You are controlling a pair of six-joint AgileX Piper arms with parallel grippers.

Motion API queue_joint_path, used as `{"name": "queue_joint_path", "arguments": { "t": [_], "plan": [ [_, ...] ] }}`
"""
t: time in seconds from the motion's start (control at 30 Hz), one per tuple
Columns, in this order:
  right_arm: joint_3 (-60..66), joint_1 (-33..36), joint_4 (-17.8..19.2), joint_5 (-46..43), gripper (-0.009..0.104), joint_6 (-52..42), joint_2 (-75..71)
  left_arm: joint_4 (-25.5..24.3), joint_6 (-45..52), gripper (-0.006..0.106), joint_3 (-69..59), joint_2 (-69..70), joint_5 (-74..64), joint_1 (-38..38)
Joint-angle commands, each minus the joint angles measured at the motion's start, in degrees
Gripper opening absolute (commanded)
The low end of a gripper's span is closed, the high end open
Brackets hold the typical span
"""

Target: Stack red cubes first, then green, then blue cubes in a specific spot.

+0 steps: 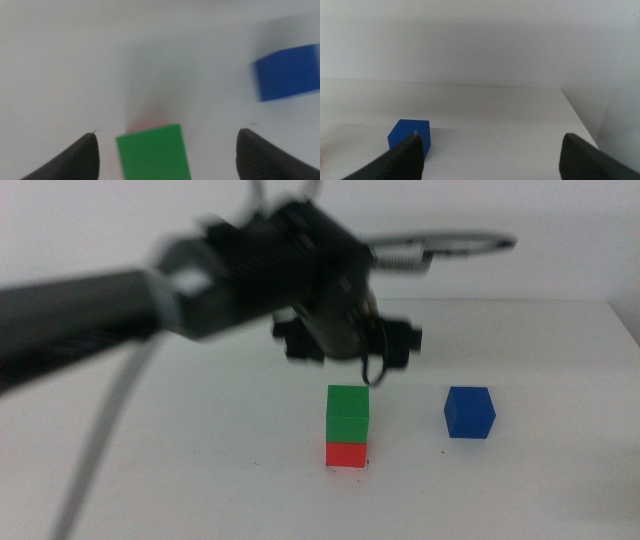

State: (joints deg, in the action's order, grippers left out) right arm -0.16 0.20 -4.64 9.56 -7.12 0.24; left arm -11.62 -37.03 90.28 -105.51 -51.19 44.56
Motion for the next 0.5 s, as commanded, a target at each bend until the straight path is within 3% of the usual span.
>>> {"name": "queue_joint_path", "arguments": {
  "t": [0.0,0.2,0.33,0.47],
  "plan": [
    [0.2,-0.2,0.2,-0.5,0.085,-0.3,-0.2,0.2,7.9,0.094,0.3,7.5,-1.5,-0.2],
    [0.2,-0.2,0.2,-0.5,0.085,-0.3,-0.2,9.4,26.7,0.094,-0.4,28.7,-10.5,-0.2],
    [0.2,-0.2,0.2,-0.5,0.085,-0.3,-0.2,10.3,33.6,0.094,-6.3,42.8,-13.9,-0.2],
    [0.2,-0.2,0.2,-0.5,0.085,-0.3,-0.2,9.5,32.1,0.094,-14.9,56.2,-12.1,-0.2]
  ]
}}
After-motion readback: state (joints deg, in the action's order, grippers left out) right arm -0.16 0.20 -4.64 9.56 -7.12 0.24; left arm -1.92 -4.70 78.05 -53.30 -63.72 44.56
